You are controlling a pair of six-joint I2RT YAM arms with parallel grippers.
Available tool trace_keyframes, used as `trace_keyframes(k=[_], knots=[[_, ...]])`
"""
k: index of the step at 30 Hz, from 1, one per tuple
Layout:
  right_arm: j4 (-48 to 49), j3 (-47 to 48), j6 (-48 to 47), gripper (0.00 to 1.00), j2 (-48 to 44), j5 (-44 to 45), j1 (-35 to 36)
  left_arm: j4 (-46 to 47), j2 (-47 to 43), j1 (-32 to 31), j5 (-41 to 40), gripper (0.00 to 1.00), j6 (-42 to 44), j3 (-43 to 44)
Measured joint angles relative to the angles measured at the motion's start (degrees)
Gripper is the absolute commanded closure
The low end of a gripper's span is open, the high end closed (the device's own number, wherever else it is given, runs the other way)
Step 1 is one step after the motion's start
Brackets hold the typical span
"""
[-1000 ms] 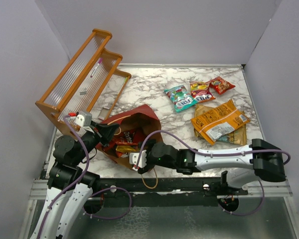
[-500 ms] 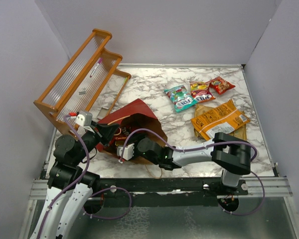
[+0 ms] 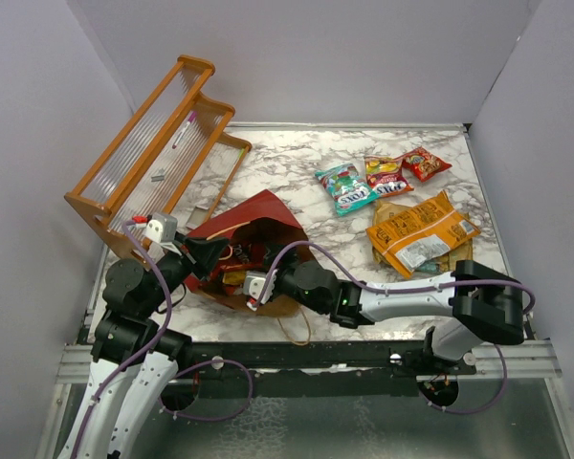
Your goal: Take the snacks out of the paper bag
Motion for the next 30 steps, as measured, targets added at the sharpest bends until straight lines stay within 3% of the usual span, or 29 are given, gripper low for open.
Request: trace_keyframes(k=[9, 14, 20, 27, 30], knots=[[1.2, 2.8, -1.8, 0.35, 8.6, -2.8, -1.9, 0.0, 0.1, 0.0, 0.0, 1.0, 0.0, 0.0], [3.3, 5.5, -2.0, 0.41, 12.0, -3.6, -2.4, 0.0, 0.3, 0.0, 0.0, 1.0, 0.0, 0.0], [5.6, 9.4, -2.3, 0.58, 17.4, -6.0, -4.0, 0.0, 0.3, 0.0, 0.0, 1.0, 0.0, 0.0], [4.8, 9.4, -1.6, 0.93, 17.7, -10.6, -4.5, 0.0, 0.6, 0.0, 0.0, 1.0, 0.0, 0.0], [1.2, 9.4, -0.7, 0.99, 16.5, -12.4, -4.4, 0.0, 0.6, 0.0, 0.0, 1.0, 0.0, 0.0]])
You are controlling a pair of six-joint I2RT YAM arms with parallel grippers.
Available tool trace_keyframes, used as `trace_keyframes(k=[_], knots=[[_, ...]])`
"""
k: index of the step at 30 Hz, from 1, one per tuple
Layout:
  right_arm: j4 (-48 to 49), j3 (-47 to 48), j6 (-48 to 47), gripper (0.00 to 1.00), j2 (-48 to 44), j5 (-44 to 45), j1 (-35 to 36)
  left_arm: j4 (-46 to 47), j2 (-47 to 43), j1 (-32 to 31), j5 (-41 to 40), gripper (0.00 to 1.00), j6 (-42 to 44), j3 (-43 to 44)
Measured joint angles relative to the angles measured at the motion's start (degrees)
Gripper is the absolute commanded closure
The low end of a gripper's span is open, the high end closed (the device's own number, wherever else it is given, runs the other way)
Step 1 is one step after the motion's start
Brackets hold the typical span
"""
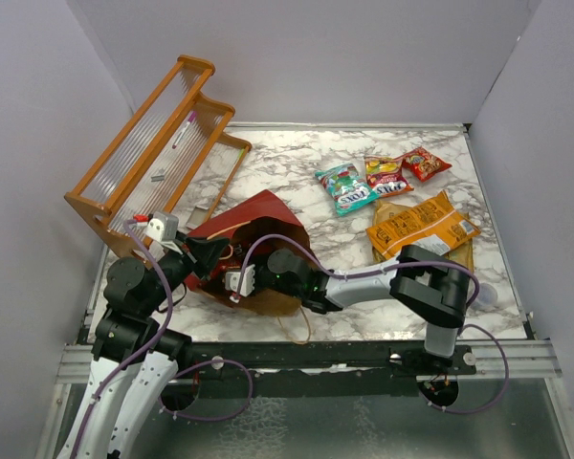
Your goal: Take the snacks out of the paper bag
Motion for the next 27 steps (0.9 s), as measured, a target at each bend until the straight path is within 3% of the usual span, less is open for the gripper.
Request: trace_keyframes(k=[5, 16, 22, 27], knots=[[-7.4, -1.5, 3.2, 0.99, -8.6, -2.8, 0.0, -0.1, 0.0, 0.3, 0.0, 1.0, 0.0, 0.0], [-22.3, -8.6, 12.1, 0.99, -37.1, -10.5, 0.0, -0.3, -0.9, 0.3, -0.1, 1.0, 0.0, 0.0], [-29.1, -9.7, 19.3, 0.99, -49.0, -10.1, 0.0, -0.3, -0.9, 0.3, 0.0, 1.0, 0.0, 0.0], [-32.2, -4.9, 27.7, 0.99, -55.0, -6.8, 0.0, -0.3, -0.9, 0.3, -0.1, 1.0, 0.0, 0.0]])
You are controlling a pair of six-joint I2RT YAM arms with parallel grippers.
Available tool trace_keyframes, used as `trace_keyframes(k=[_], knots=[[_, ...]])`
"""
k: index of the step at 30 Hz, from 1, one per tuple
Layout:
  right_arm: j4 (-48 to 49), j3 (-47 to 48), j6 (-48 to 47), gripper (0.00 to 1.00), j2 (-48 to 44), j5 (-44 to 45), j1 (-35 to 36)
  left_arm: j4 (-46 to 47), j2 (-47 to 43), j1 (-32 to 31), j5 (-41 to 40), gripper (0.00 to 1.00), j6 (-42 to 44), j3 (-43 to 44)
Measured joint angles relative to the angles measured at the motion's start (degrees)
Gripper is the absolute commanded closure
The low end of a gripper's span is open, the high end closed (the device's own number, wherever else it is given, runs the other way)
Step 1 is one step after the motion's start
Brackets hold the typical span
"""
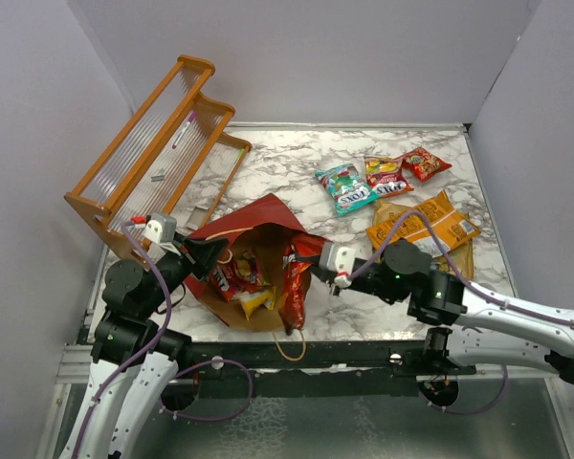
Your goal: Take the snacks out of the paper bag
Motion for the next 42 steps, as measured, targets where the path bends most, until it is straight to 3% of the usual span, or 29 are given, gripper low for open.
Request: trace_keyframes(k=[6, 8, 11, 14, 17, 24, 27, 31, 37, 42], knots=[[-2.0, 11.0, 11.4, 0.99, -0.9, 15.4, 0.0, 0.0, 0.0, 0.0, 0.0, 1.0, 0.0, 0.0], [-2.7, 14.4, 13.9, 0.99, -0.2, 25.7, 0.1, 0.0, 0.0, 0.0, 0.0, 1.0, 0.0, 0.0], [-2.4, 16.3, 14.4, 0.99, 1.2, 39.0, 0.1, 0.0, 0.0, 0.0, 0.0, 1.0, 0.0, 0.0], [-1.3, 14.9, 12.4, 0.99, 2.4, 46.3, -3.1, 0.0, 0.0, 0.0, -0.1, 1.0, 0.0, 0.0], [-3.3, 15.0, 13.6, 0.99, 5.6, 47.7, -11.7, -0.1, 0.0, 0.0, -0.1, 1.0, 0.0, 0.0], [-11.3, 16.7, 22.2, 0.99, 18.8, 38.9, -40.4, -0.3, 0.0, 0.0, -0.1, 1.0, 0.0, 0.0], [-12.2, 16.6, 23.9, 0.99, 23.0, 37.0, -46.9, -0.4, -0.2, 0.0, -0.2, 1.0, 0.0, 0.0], [-9.7, 16.0, 23.0, 0.99, 27.0, 38.7, -49.8, -0.4, -0.1, 0.0, -0.1, 1.0, 0.0, 0.0], [4.0, 7.5, 14.0, 0.97, 29.4, 46.4, -49.9, -0.4, 0.4, 0.0, -0.1, 1.0, 0.0, 0.0], [3.5, -3.6, 17.7, 0.79, 27.3, 46.8, -49.9, -0.4, 0.2, 0.0, -0.1, 1.0, 0.0, 0.0]])
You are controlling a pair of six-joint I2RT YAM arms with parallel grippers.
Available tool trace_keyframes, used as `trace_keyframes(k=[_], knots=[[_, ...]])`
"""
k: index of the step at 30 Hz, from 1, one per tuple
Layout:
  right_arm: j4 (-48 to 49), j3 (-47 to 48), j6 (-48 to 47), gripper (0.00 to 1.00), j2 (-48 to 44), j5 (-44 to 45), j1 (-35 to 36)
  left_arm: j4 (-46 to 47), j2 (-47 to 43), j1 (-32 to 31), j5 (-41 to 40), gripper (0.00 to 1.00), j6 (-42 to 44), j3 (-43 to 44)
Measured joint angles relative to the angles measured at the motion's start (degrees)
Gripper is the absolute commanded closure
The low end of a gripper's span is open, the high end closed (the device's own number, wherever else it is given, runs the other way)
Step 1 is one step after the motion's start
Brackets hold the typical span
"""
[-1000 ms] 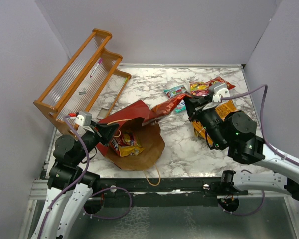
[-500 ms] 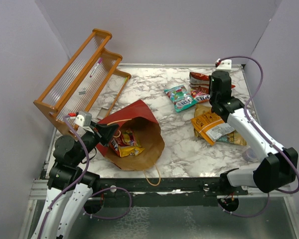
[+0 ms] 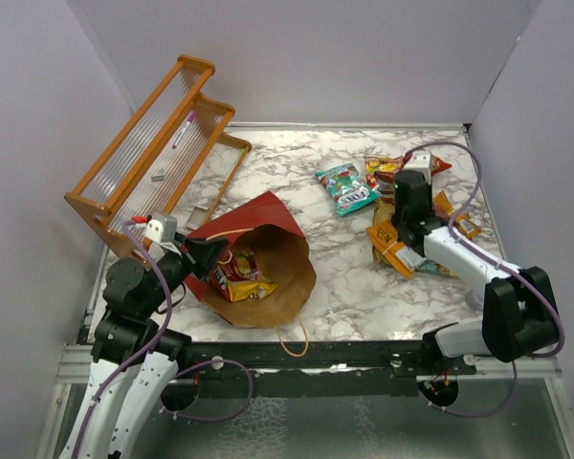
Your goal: Take the snacks out of the paper bag
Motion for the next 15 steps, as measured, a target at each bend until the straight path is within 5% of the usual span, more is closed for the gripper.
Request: trace_keyframes(k=[8, 15], knots=[[-7.1, -11.1, 15.7, 0.34, -14.9, -18.2, 0.0, -0.7, -0.3, 0.0, 1.0, 1.0, -1.7, 0.0], [-6.8, -12.4, 18.5, 0.33, -33.4, -39.1, 0.0, -6.4, 3.5, 0.0, 1.2, 1.0, -3.7, 2.2]])
